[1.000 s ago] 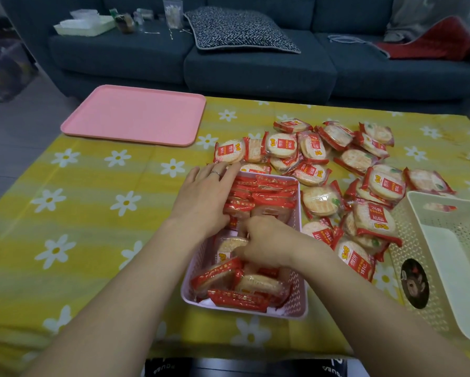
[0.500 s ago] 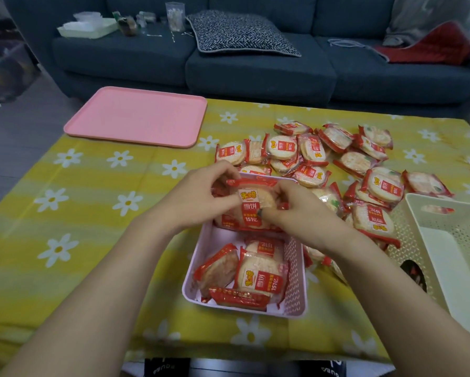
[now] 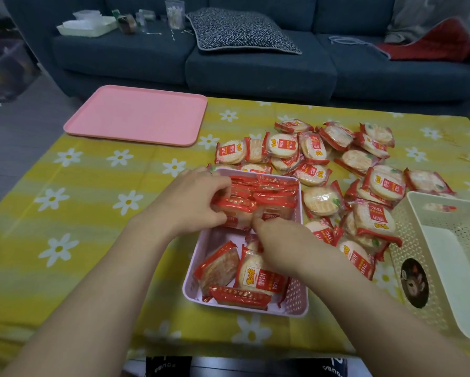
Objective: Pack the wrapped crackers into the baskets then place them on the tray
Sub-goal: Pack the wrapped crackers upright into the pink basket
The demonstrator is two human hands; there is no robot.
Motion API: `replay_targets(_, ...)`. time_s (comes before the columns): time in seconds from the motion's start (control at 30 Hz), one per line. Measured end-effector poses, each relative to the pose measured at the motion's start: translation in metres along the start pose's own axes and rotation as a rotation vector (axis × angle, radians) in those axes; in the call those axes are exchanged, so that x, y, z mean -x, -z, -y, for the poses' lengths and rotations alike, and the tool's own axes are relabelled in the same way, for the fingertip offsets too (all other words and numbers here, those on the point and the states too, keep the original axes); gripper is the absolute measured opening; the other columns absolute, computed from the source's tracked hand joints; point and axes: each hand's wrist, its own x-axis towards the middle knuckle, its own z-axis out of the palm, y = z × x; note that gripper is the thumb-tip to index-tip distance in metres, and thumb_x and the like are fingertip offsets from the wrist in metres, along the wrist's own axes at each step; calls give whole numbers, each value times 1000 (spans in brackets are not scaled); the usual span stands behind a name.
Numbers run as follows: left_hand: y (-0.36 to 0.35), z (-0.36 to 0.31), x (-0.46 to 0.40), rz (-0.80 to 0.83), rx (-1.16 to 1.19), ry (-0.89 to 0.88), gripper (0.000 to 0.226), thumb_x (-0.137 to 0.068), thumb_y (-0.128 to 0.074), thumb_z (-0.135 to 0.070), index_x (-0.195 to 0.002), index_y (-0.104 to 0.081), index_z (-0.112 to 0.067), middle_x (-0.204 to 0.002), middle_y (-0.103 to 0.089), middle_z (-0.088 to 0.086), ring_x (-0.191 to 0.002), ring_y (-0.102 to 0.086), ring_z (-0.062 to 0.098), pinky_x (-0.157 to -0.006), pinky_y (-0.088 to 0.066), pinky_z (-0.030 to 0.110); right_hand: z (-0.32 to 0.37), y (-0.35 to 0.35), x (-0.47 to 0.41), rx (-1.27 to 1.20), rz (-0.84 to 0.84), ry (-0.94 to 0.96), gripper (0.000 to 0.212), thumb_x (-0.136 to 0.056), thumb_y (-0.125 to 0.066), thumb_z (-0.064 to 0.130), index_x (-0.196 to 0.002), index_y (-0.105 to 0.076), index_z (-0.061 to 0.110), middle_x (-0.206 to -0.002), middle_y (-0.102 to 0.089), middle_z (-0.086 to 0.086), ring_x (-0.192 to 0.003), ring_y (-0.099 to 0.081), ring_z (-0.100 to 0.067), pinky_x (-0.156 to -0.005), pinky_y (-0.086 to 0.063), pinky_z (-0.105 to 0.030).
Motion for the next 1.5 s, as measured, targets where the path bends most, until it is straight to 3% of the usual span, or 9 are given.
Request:
replay_targets(0.17, -10, -12, -6, 35, -300, 31, 35, -73, -71, -42, -94, -47, -28, -105, -59, -6, -107, -48, 21, -92, -34, 34, 4, 0, -4, 83, 28, -18, 43, -94, -50, 12, -136, -46, 16, -120, -63, -7, -107, -63, -30, -72, -43, -35)
replay_targets(0.37, -19, -24, -5, 20, -401, 44, 52, -73, -73, -53, -106, -44, -27, -120, -52, 0, -120, -39, 25, -96, -29, 37, 4, 8, -5, -35, 82, -10, 26, -94, -53, 16, -119, -56, 12, -122, -59, -10, -109, -61, -29, -84, -50, -35)
replay_targets(0.63, -31, -21, -8, -27, -421, -33, 88, -72, -77, -46, -145, -29, -32, -150, -31, 8, -136, -30, 32, -112, -26, 43, -8, 34, 11, -224, -5, 64, 5, -87, -57, 13, -92, -56, 17, -99, -63, -3, -89, -60, -23, -66, -44, -31)
replay_targets(0.87, -37, -15, -10, -53, -372, -41, 99, -72, -75, -57, -154, -21, -42, -158, -27, 4, -145, -25, 29, -118, -24, 52, -34, 63, 26, -528, -186, -13, 20, -92, -61, 19, -110, -59, 26, -94, -65, 4, -86, -63, -14, -72, -51, -31)
replay_targets(1.03, -38, -10, -14, -46, -344, -71, 105, -67, -83, -51, -154, -26, -37, -157, -28, 4, -143, -27, 30, -117, -30, 45, -48, 68, 29, -855, -189, -72, 30, -89, -62, 14, -111, -61, 35, -97, -64, -11, -89, -67, -31, -79, -58, -51)
replay_targets(1.13, -39, -9, -14, -93, -337, -103, 101, -69, -79, -57, -153, -26, -36, -156, -30, 4, -142, -29, 30, -117, -29, 43, -49, 68, 30, -1082, -128, -106, 34, -89, -62, 5, -112, -64, 30, -108, -62, -18, -93, -69, -34, -74, -63, -45)
replay_targets(1.3, -20, -16, -13, -36, 139, -6, 107, -51, -83, -55, -145, -35, -38, -146, -35, -4, -135, -32, 21, -114, -32, 38, -51, 63, 25, -1368, -161, -195, 32, -81, -55, -10, -107, -64, 7, -114, -64, -27, -94, -71, -34, -82, -61, -49)
replay_targets(1.43, -1, -31, -12, 21, 649, 35, 53, -63, -73, -38, -112, -55, -31, -115, -60, -7, -107, -56, 5, -90, -48, 28, -47, 57, 21, -1517, -226, -249, 31, -80, -55, -15, -108, -58, -4, -104, -66, -24, -90, -70, -34, -68, -61, -31)
replay_targets(1.5, 0, -35, -13, -55, 716, -14, 34, -75, -77, -30, -105, -61, -24, -99, -67, -8, -88, -59, 5, -82, -51, 30, -44, 54, 17, -1501, -244, -249, 33, -78, -60, -14, -109, -59, -3, -107, -69, -25, -98, -70, -38, -74, -62, -36)
